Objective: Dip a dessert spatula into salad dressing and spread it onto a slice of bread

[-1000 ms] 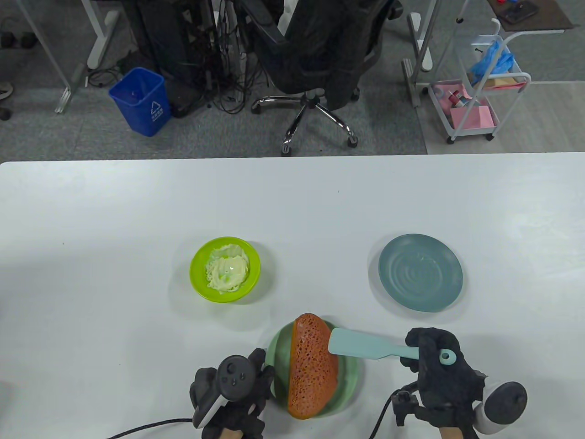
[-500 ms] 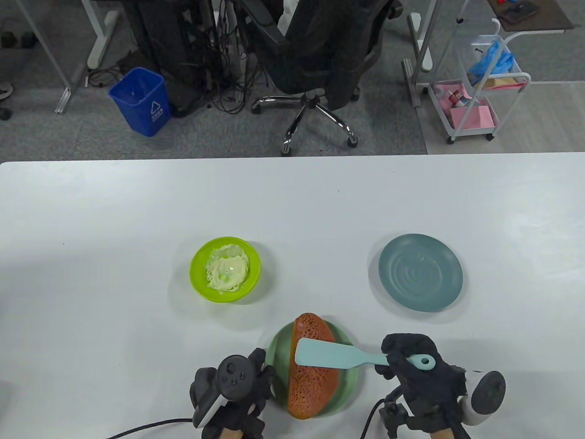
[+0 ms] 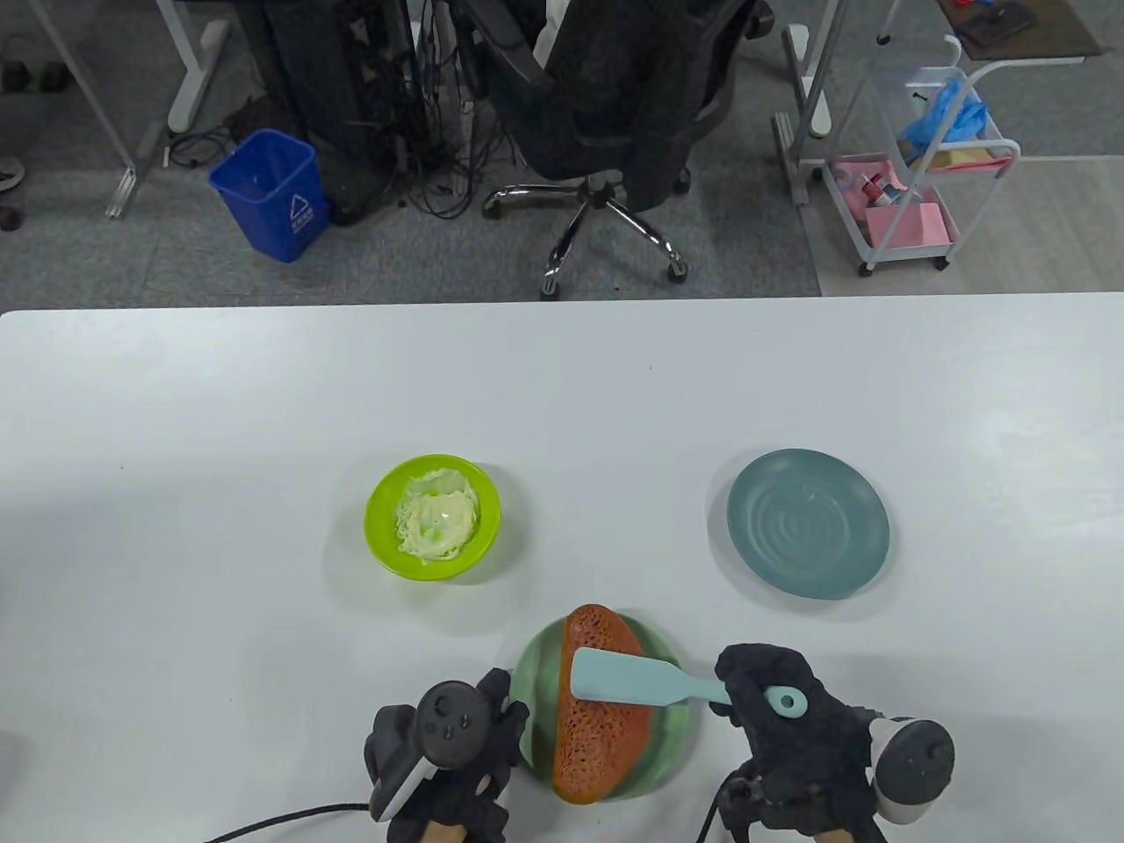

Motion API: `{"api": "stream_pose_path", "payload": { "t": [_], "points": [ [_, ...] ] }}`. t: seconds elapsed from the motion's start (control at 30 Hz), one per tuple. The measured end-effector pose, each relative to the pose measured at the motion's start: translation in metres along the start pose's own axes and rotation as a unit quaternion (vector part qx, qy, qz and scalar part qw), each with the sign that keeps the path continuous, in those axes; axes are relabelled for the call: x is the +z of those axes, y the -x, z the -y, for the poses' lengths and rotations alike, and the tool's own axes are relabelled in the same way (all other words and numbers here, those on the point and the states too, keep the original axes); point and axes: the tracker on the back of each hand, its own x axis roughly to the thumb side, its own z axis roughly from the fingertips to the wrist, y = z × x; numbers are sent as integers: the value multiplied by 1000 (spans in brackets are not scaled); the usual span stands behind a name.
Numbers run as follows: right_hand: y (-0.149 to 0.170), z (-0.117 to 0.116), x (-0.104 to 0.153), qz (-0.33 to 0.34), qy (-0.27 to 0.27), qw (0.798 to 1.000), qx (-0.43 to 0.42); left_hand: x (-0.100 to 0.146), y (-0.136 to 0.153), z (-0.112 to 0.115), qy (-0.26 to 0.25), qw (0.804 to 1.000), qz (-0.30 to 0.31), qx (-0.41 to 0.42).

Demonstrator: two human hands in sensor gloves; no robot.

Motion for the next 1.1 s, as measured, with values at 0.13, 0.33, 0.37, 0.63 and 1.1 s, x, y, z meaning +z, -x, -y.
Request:
{"api": "stream_pose_path", "payload": {
  "t": [0.13, 0.33, 0.37, 0.63, 1.1],
  "points": [
    [-5, 10, 0, 5, 28, 999, 21, 0, 0, 0, 1, 1000, -1, 2],
    [-8, 21, 0, 10, 58, 998, 27, 0, 1, 0, 2, 1000, -1, 3],
    [-8, 23, 0, 11, 61, 998, 25, 0, 1, 0, 2, 1000, -1, 3],
    [-7, 30, 0, 13, 76, 997, 29, 0, 1, 0, 2, 1000, -1, 3],
    [3, 34, 1, -10, 102, 995, -16, 0, 1, 0, 1, 1000, -1, 0]
  ]
}}
